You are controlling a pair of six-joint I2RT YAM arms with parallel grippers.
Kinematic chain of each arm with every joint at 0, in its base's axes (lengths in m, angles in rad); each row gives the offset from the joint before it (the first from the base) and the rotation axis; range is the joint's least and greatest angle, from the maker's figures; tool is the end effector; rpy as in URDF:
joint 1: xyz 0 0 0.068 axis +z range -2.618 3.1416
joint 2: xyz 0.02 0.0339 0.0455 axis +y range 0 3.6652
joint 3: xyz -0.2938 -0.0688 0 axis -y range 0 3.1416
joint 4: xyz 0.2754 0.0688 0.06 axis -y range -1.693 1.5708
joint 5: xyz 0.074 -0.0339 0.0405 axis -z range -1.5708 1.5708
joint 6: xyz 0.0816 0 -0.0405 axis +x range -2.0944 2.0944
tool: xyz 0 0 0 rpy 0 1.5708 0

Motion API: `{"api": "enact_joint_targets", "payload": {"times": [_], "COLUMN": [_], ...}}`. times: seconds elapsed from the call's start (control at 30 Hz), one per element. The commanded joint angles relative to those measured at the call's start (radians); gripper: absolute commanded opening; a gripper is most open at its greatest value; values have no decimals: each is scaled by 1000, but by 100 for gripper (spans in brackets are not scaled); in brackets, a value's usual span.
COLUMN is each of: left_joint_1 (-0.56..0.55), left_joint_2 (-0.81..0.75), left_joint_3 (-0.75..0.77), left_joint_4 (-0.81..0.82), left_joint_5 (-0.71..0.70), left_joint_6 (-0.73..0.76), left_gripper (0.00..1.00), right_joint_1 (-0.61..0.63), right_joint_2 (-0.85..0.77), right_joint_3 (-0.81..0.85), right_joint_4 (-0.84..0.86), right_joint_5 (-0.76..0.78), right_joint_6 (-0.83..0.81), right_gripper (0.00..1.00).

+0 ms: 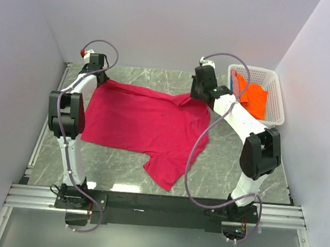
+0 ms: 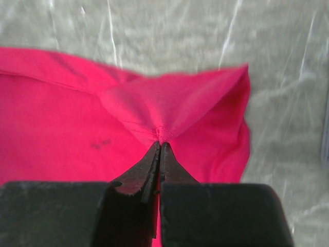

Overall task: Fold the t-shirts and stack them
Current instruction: Flatten the tshirt out

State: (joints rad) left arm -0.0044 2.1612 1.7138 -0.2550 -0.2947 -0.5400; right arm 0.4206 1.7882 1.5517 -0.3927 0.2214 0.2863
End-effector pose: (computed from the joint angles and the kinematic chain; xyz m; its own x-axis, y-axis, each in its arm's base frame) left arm 0.5740 0.0212 0.1943 -0.4423 -0.4900 -0.7512 -0.5187 0.8230 -0.2315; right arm 0.4540 0.1835 0.3038 -0.5821 0.0415 -0.8121 -0.0749 0.9917 0.1044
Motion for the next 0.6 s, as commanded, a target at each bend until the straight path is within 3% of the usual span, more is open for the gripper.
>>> {"api": "enact_joint_targets", "payload": {"times": [0.0, 0.57], "left_joint_1": [1, 35], "left_joint_2": [-122, -274], "left_joint_3": [-78, -310], "left_joint_4": [40, 17], "left_joint_5": [-76, -100], "left_joint_6": [-17, -63], "left_gripper": [0, 0], "right_joint_1": [15, 52], "right_joint_2": [-84, -323], "right_joint_3": [-63, -330], "right_joint_4": [-40, -60], "right_joint_5": [78, -34], "right_joint_6": [56, 136], "right_gripper": [0, 0]}}
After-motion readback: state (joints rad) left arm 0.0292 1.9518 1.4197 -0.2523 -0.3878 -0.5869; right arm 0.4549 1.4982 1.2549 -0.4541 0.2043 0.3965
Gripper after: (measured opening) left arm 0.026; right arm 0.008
